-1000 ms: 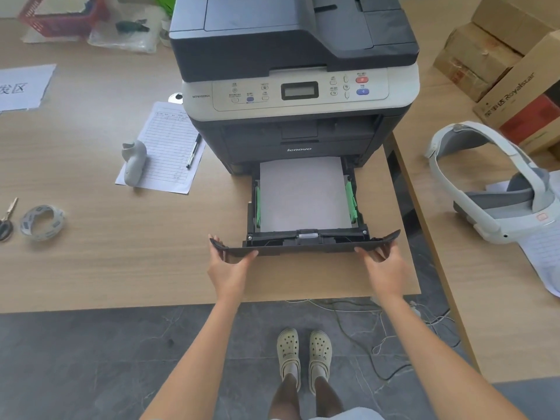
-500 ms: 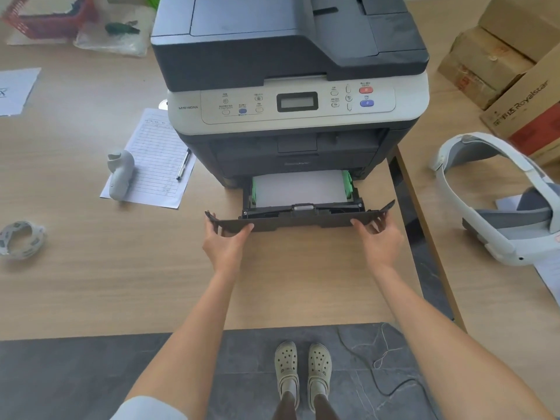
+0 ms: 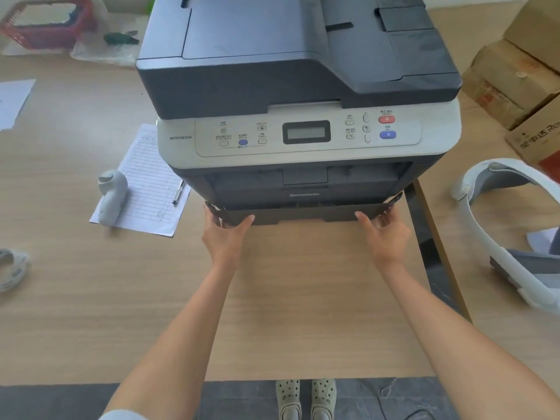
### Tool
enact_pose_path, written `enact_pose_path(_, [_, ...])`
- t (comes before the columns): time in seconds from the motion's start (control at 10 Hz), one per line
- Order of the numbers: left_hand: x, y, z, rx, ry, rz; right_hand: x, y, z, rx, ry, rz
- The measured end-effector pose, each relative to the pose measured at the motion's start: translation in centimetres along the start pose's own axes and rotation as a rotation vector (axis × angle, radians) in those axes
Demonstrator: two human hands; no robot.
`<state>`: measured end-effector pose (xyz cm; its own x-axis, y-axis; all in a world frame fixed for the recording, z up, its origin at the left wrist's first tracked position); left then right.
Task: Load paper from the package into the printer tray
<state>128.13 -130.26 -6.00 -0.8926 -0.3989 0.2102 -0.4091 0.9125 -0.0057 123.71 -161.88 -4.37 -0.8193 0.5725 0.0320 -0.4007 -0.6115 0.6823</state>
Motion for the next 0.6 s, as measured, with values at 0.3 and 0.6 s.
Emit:
enact_pose_path(0.3, [-0.5, -0.3, -0.6, 0.003, 0.030, -0.028, -1.0, -0.4, 0.0, -0.122, -0.060, 0.080])
enact_pose_path(0.6, [3.8, -0.1, -2.9, -0.021, 0.155, 0.000, 3.3, -0.5, 2.0, 0.022, -0.163, 0.204])
Point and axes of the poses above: each hand's wrist, its own x-axis away from the middle knuckle, its own y-axis out of the back of the hand, z = x × y, the point moved 5 cm from there along -x, towards the middle knuckle, and after that the axes turned 12 degrees about x, right-handed, at the moved point
